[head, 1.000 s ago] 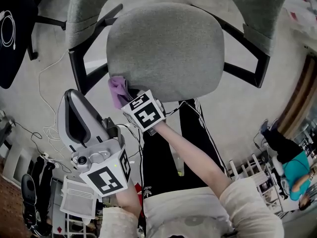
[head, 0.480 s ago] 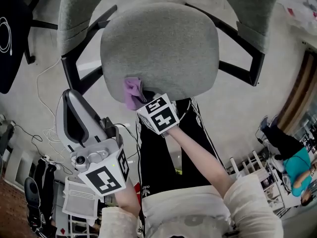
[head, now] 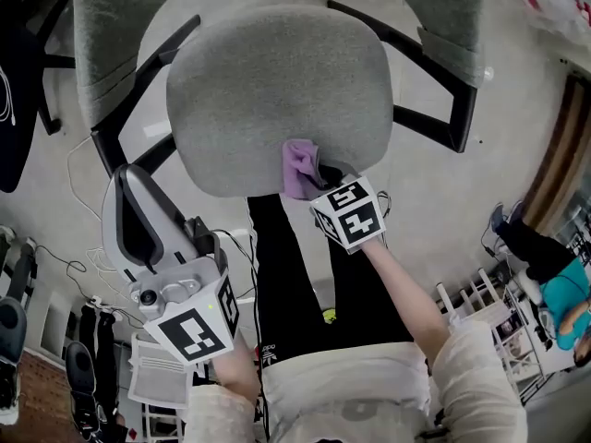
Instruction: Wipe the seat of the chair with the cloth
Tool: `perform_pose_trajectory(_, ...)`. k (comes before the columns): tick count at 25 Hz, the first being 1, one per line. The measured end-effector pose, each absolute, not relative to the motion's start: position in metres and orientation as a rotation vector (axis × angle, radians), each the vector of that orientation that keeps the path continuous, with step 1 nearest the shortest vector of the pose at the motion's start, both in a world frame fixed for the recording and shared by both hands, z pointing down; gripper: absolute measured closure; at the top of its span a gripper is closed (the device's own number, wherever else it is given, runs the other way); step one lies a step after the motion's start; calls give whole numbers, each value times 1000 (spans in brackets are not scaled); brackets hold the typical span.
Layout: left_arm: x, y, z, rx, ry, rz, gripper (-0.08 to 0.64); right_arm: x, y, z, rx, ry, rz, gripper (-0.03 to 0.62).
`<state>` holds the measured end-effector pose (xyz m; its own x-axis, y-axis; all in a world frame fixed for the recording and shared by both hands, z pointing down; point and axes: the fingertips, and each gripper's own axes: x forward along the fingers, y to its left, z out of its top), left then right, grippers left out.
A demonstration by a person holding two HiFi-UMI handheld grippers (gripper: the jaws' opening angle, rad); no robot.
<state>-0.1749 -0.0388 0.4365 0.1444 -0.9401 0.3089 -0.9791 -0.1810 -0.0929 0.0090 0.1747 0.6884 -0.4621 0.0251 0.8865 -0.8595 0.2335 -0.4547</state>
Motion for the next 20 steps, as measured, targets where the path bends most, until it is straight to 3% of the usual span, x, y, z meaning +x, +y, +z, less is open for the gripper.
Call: perform_pose_trajectory(20,-118,-47,439,2367,-1828,472,548,185,190,693,1026,-1413,1201,505)
